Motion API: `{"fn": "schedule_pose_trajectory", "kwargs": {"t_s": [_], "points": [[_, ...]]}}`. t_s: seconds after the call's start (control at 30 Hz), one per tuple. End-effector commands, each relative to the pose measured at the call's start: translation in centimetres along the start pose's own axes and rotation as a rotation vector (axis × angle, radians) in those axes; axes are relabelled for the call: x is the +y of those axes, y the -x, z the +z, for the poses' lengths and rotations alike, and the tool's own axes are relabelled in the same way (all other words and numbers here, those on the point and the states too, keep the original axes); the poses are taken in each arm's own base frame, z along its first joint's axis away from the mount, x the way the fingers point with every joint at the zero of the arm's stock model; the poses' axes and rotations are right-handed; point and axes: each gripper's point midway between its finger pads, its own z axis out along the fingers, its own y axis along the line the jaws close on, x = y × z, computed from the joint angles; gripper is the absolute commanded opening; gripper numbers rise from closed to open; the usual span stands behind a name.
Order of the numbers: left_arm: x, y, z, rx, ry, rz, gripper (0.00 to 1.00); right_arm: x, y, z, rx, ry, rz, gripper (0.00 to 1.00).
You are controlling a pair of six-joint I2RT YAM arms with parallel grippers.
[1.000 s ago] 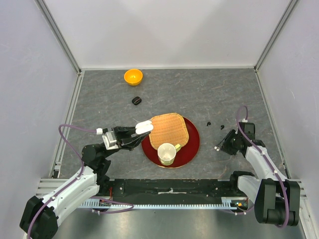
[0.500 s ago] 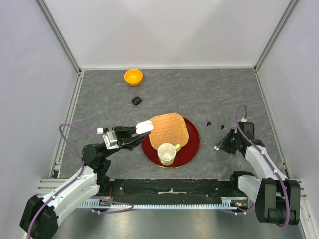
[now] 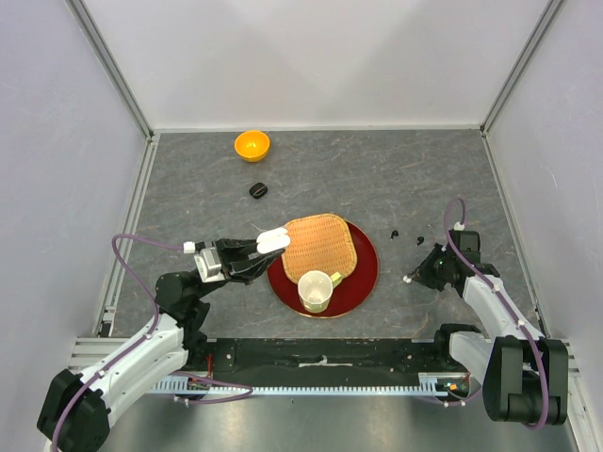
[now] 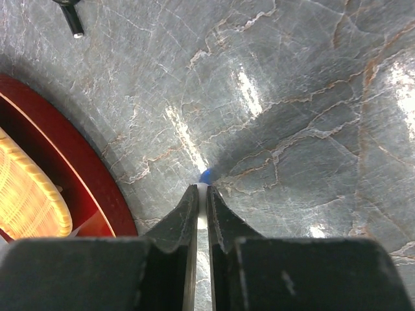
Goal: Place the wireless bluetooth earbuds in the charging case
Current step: Pick up the earbud from the center of the board, then place the earbud in the charging case.
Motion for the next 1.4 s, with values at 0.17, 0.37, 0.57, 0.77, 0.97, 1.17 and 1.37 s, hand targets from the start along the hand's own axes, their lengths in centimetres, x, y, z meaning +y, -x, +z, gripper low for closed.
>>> {"fn": "schedule_pose_trajectory", "kwargs": {"t_s": [0.17, 0.37, 0.57, 0.77, 0.97, 1.17, 1.37], "points": [[-0.1, 1.4, 0.2, -0.046, -0.004, 0.017, 0.02, 0.7, -0.2, -0.1, -0.001, 0.034, -0.032, 0.03], [-0.1, 1.3, 0.2, -0.045, -0.003, 0.016, 0.02, 2.8, 0.3, -1.0, -0.017, 0.121, -0.091, 0.0], [0.5, 0.8, 0.2, -0.024, 0.03, -0.001, 0.02, 8.6, 2.0, -4.0, -0.092, 0.37, -0.182, 0.0], [1.1, 0.0, 0.3, 0.006, 0.056, -0.029, 0.02, 16.9, 3.5, -9.9, -0.185, 0.683, -0.374, 0.0], [0.6, -0.2, 0.7, 0.008, 0.016, -0.046, 0.02, 23.6, 2.7, -16.0, -0.25, 0.993, -0.593, 0.0], [-0.3, 0.4, 1.1, -0.019, -0.045, -0.044, 0.02, 27.7, -0.9, -21.0, -0.247, 1.251, -0.797, 0.0], [-1.3, 0.8, 1.6, -0.03, -0.123, -0.058, 0.02, 29.8, -4.4, -25.2, -0.256, 1.431, -0.971, 0.0]]}}
